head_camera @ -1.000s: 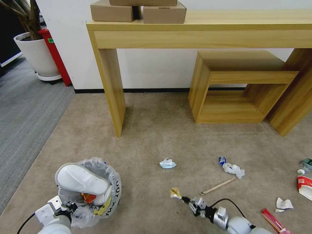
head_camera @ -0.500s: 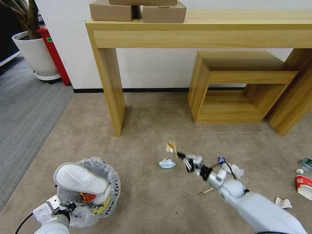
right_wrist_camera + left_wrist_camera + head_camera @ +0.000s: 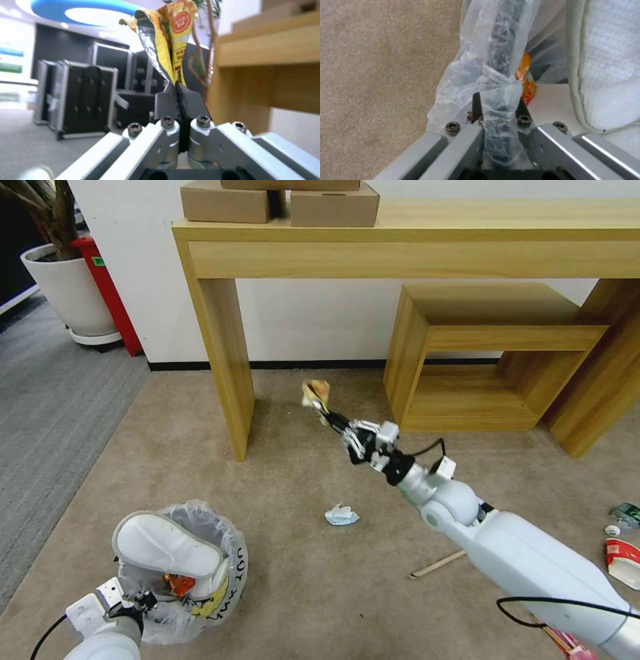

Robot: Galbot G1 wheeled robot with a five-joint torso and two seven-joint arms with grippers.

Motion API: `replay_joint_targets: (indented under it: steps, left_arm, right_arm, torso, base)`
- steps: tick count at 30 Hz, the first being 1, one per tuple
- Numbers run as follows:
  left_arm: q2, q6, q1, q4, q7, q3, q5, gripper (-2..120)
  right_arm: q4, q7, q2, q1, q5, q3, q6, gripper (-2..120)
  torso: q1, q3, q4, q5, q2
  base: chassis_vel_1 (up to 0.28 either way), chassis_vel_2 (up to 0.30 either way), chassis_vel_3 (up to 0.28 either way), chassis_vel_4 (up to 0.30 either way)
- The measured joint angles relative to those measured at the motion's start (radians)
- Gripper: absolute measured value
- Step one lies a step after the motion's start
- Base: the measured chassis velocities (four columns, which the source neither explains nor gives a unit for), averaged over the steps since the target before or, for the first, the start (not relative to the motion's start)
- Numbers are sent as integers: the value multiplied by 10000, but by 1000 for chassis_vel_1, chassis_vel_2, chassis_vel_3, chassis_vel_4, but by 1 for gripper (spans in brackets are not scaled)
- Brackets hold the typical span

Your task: Pick up the trash bin and place the garbage on the floor into it.

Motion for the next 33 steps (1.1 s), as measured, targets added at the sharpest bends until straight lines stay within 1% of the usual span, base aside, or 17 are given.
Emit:
replay_joint_targets:
  steps: [5,6,7,9,10,13,14,17,18,20,22,23,25,26,28,33]
  left_arm:
    - [51,6,-26,-5,5,-26,-90,0]
    - [60,9,-54,-4,5,-29,-112,0]
    - [60,9,-54,-4,5,-29,-112,0]
    - [75,14,-95,-4,-5,-33,-143,0]
    - [75,14,-95,-4,-5,-33,-143,0]
    - [128,26,-108,-11,-14,-75,-217,0]
    - [128,26,-108,-11,-14,-75,-217,0]
    - [188,56,-71,-30,-11,-156,-252,0]
    - [188,56,-71,-30,-11,-156,-252,0]
    - [199,56,-57,-40,-16,-168,-252,0]
    - [197,50,-44,-55,-36,-162,-231,0]
    - [197,50,-44,-55,-36,-162,-231,0]
    - [171,42,-46,-76,-62,-150,-200,0]
    - [171,42,-46,-76,-62,-150,-200,0]
    - [164,27,30,-97,-67,-166,-146,0]
    - [205,25,141,-174,-87,-283,-132,0]
  right_arm:
    - [-3,-5,367,602,264,-915,-224,0]
    - [-120,-3,529,783,284,-1389,-270,0]
    - [-120,-3,529,783,284,-1389,-270,0]
    - [-225,25,778,1013,394,-2126,-399,0]
    - [-225,25,778,1013,394,-2126,-399,0]
    - [-386,244,1266,1299,536,-3433,-571,0]
    - [-386,244,1266,1299,536,-3433,-571,0]
    - [-616,572,1886,1489,686,-4519,-721,0]
    - [-616,572,1886,1489,686,-4519,-721,0]
    - [-739,647,2120,1527,715,-4826,-756,0]
    - [-1169,738,2734,1562,697,-5574,-784,0]
    - [-1169,738,2734,1562,697,-5574,-784,0]
    - [-1629,771,3163,1452,604,-6056,-769,0]
    - [-1629,771,3163,1452,604,-6056,-769,0]
    - [-2008,785,3416,1314,458,-6313,-701,0]
    - [-2433,783,3656,1216,333,-6511,-598,0]
  torso:
    - [0,1,0,-1,1]
    - [0,2,0,3,1]
    - [0,2,0,3,1]
    - [0,0,-1,0,1]
    - [0,0,-1,0,1]
    - [-1,1,-2,-4,1]
    - [-1,1,-2,-4,1]
    - [-1,1,-3,-3,1]
    - [-1,1,-3,-3,1]
    - [-1,0,-1,-1,0]
    - [-1,-1,1,3,1]
    - [-1,-1,1,3,1]
    - [-1,0,0,3,1]
    - [-1,0,0,3,1]
    - [-2,0,0,3,1]
    - [-2,0,0,4,2]
  base:
    - [0,0,0,0]
    - [0,0,0,0]
    - [0,0,0,0]
    - [0,0,0,0]
    - [0,0,0,0]
    - [0,0,0,0]
    - [0,0,0,0]
    - [0,0,0,0]
    - [0,0,0,0]
    - [0,0,0,0]
    - [0,0,0,0]
    - [0,0,0,0]
    - [0,0,0,0]
    - [0,0,0,0]
    - [0,0,0,0]
    - [0,0,0,0]
